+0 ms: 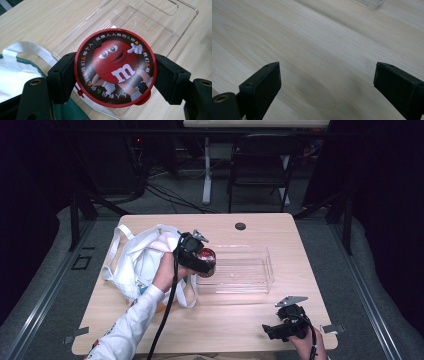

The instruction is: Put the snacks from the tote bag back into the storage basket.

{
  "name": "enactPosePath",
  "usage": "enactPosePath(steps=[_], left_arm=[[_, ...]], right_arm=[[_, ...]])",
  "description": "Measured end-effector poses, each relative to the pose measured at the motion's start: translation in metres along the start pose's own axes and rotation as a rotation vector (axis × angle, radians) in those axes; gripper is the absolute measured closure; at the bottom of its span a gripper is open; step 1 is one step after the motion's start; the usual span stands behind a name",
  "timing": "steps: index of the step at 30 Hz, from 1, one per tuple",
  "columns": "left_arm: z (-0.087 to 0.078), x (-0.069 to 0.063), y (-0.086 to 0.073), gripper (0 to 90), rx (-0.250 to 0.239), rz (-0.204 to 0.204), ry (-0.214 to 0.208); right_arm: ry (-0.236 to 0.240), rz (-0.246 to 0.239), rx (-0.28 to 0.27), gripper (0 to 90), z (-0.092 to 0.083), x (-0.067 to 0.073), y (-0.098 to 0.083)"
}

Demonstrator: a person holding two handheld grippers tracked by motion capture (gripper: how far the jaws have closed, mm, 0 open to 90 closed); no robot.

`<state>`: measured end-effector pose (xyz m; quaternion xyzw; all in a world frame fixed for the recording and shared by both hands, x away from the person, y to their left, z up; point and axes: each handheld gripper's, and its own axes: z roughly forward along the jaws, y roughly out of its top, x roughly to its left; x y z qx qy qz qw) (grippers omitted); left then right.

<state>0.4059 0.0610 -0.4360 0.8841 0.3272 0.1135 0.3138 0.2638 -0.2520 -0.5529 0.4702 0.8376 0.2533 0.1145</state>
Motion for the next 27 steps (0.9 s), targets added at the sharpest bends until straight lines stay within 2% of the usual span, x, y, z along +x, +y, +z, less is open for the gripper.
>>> enactPosePath(steps=[13,15,22,27], left_arm=[[0.014,-0.006,-0.003,26.0,0.021,0.007,-0.009],[0.020,-0.005,-0.005,26.0,0.047,0.016,-0.015],[0.034,-0.005,-0.011,25.9,0.084,0.012,-0.001],[0.039,-0.007,-0.013,26.0,0.101,0.015,-0.009]], right_arm=[[-0.001,0.001,0.000,7.1,0.000,0.000,0.000],[0.000,-0.002,0.003,7.1,0.000,0.000,0.001],[0.008,0.000,-0.001,7.1,0.000,0.000,0.000],[0.009,0.000,-0.002,7.1,0.000,0.001,0.000]])
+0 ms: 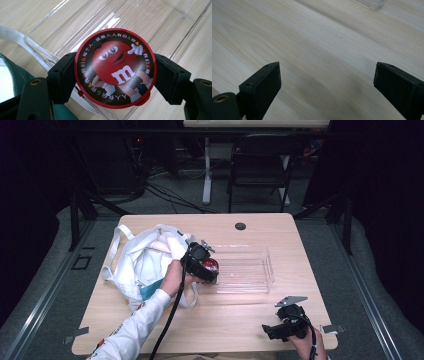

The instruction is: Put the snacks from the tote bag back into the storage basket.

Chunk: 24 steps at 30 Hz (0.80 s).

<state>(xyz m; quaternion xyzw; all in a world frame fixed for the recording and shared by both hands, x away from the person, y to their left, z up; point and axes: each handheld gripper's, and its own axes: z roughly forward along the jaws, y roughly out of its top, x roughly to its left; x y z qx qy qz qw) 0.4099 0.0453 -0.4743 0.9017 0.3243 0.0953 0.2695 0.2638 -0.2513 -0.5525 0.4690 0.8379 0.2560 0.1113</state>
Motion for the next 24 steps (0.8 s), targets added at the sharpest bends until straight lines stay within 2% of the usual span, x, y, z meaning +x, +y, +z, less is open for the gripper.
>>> enactPosePath(steps=[9,24], left_arm=[[0.010,0.000,-0.003,25.9,0.032,0.005,0.000],[0.022,0.003,-0.007,25.9,0.064,-0.010,0.002]], right_arm=[[0.001,-0.005,0.002,7.0,0.000,0.000,0.000],[0.002,-0.016,0.008,6.9,0.000,0.001,0.000]])
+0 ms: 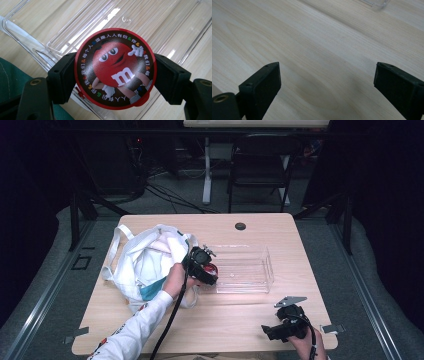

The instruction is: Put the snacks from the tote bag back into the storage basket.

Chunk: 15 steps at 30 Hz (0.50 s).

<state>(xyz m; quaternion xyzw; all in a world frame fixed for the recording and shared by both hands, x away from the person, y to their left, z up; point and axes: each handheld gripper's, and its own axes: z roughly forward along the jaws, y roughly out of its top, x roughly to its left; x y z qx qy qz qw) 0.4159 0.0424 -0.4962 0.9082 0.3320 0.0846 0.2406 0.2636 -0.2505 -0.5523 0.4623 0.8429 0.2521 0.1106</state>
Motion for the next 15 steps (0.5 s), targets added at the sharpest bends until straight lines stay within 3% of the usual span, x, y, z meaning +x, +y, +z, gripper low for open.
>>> enactPosePath(steps=[15], left_arm=[[0.0058,-0.0004,-0.0004,25.8,0.022,0.000,-0.005]], right_arm=[[0.003,0.001,0.002,6.9,0.0002,0.0001,-0.0001]])
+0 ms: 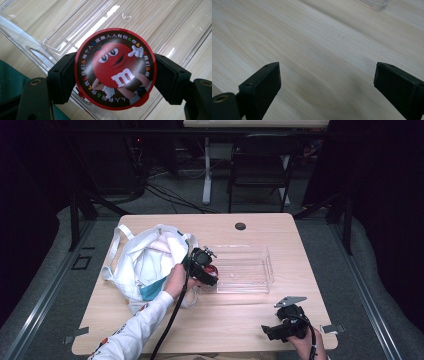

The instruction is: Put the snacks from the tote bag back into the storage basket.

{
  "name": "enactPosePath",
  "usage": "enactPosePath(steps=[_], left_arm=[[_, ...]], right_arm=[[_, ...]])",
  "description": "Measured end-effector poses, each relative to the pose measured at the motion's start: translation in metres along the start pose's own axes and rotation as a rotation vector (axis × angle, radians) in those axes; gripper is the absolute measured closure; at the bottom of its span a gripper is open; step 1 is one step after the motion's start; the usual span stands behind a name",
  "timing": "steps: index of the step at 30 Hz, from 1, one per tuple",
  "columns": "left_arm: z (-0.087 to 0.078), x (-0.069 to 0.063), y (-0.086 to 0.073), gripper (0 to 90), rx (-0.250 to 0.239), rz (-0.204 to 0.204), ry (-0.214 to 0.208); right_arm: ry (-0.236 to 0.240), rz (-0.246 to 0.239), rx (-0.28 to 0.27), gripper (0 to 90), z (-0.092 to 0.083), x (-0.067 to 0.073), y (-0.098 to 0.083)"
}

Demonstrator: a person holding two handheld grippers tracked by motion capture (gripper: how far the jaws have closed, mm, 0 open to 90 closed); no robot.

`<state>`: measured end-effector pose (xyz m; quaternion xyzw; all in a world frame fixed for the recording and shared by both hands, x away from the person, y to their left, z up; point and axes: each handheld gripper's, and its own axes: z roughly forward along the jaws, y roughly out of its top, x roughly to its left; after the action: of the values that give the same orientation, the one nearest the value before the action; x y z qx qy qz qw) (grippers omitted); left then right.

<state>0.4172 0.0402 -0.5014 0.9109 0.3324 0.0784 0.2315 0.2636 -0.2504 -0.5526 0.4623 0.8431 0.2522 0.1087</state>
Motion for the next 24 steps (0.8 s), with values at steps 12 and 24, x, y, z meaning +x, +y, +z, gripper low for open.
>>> enactPosePath(steps=[12,24], left_arm=[[-0.025,0.002,0.006,17.6,-0.084,-0.024,0.002],[-0.057,0.012,0.002,5.7,-0.150,-0.034,0.023]], right_arm=[[0.005,0.004,-0.005,6.9,0.000,0.000,0.000],[-0.001,0.007,-0.006,6.8,-0.001,-0.001,-0.001]])
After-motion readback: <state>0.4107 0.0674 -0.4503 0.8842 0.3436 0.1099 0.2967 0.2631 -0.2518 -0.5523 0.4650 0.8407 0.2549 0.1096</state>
